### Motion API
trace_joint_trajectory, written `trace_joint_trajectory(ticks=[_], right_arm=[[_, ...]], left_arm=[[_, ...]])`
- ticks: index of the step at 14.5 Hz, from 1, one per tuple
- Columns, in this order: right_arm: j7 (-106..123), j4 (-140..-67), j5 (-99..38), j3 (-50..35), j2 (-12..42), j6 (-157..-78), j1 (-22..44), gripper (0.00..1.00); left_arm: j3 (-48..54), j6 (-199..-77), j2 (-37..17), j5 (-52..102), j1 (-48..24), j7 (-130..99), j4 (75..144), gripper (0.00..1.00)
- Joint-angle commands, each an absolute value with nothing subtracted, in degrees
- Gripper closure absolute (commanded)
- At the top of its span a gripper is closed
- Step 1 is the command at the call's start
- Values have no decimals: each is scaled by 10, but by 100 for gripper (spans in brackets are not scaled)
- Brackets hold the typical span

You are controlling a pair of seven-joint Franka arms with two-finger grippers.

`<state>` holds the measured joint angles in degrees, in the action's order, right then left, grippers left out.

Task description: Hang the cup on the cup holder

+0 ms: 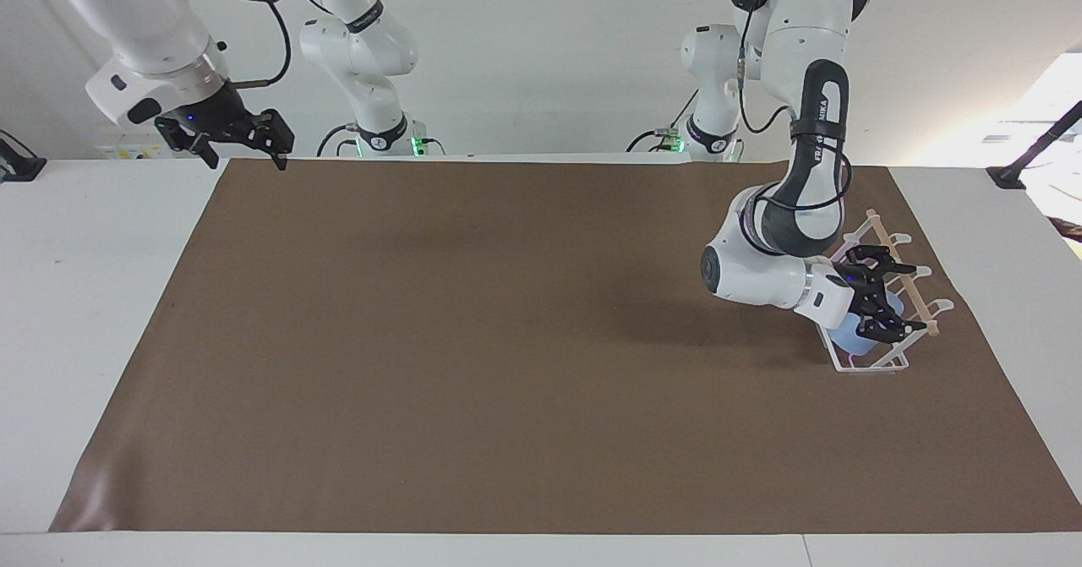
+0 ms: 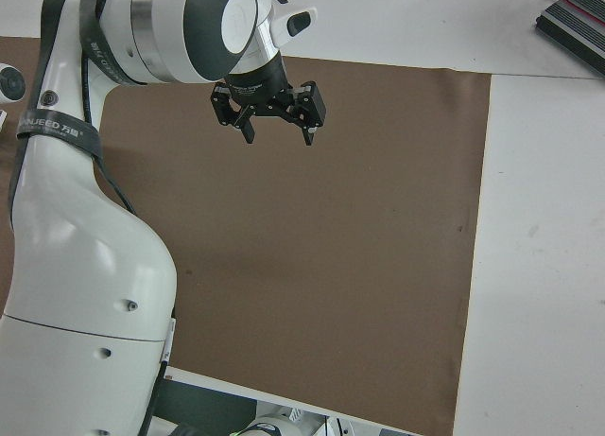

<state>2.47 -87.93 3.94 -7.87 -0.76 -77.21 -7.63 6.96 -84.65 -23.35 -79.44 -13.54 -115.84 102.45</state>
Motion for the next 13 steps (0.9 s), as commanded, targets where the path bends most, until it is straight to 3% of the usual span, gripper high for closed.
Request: trace_joint_trajectory(ticks=[1, 4, 7, 13], right_arm=[[33, -888, 42, -81, -16, -773, -89, 1], [33, -889, 41, -80, -17, -772, -86, 1], [34, -890, 41, -77, -17, -772, -97, 1], [43, -905, 33, -77, -24, -771, -124, 1]], left_arm=[[71, -803, -223, -778, -150, -1148, 985, 0], [73, -824, -160, -726, -139, -1059, 972, 1], [69, -893, -111, -618, -84, -959, 969, 0], [69, -988, -100, -318, -36, -763, 978, 1]])
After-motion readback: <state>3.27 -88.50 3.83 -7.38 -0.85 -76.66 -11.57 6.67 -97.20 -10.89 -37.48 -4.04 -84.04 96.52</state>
